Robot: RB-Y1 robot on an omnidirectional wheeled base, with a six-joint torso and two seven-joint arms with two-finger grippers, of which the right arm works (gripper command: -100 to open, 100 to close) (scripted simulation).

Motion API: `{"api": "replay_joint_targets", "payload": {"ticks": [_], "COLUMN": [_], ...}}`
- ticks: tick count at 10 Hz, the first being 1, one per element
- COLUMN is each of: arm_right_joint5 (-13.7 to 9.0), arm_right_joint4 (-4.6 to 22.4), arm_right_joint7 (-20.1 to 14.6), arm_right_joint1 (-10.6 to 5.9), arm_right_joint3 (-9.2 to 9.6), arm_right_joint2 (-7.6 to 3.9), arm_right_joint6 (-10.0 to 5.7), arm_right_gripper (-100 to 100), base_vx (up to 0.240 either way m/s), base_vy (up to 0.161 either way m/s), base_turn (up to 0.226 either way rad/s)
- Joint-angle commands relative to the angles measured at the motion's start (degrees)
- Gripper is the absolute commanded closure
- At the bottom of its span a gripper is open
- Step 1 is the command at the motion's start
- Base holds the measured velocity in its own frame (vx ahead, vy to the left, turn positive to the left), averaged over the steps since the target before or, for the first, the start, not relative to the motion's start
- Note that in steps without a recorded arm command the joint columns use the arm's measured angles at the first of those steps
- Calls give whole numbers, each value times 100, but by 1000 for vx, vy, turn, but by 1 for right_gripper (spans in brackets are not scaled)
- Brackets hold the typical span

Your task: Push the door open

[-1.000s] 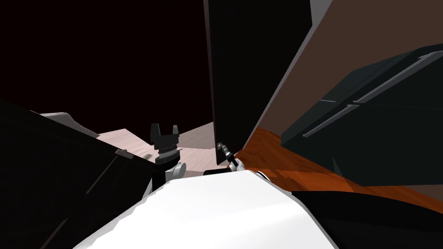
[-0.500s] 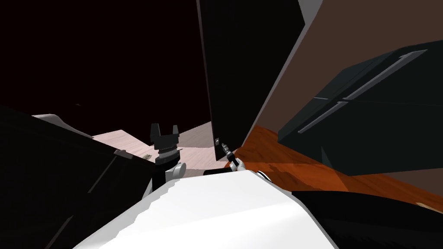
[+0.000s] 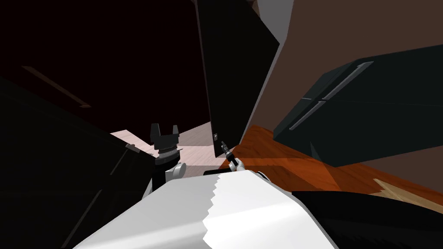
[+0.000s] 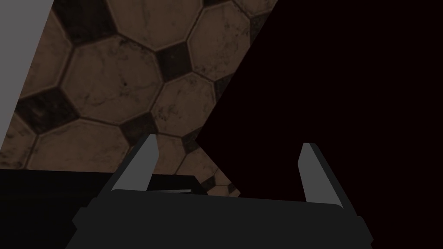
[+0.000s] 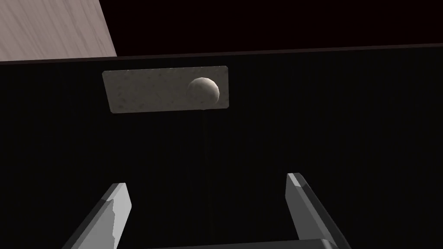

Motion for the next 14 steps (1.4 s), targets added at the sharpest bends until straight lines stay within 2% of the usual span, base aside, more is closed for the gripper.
{"api": "replay_joint_targets", "payload": {"ticks": [1,5,9,10,11,14], "arm_right_joint5": [-8,-23,-44,-40,-40,-40], "arm_right_joint4": [12,33,63,58,58,58], "arm_right_joint7": [25,72,136,123,123,123], "arm_right_joint1": [1,3,5,2,2,2], "arm_right_joint3": [-21,-59,-112,-104,-104,-104], "arm_right_joint2": [-35,-45,39,19,19,19], "arm_right_joint6": [-17,-48,-91,-83,-83,-83], "arm_right_gripper": [-100,-100,-100,-100,100,100], "base_vx": [95,153,199,75,-13,-21], "base_vy": [69,79,88,33,-4,-10], "base_turn": [39,18,25,0,-9,6]}}
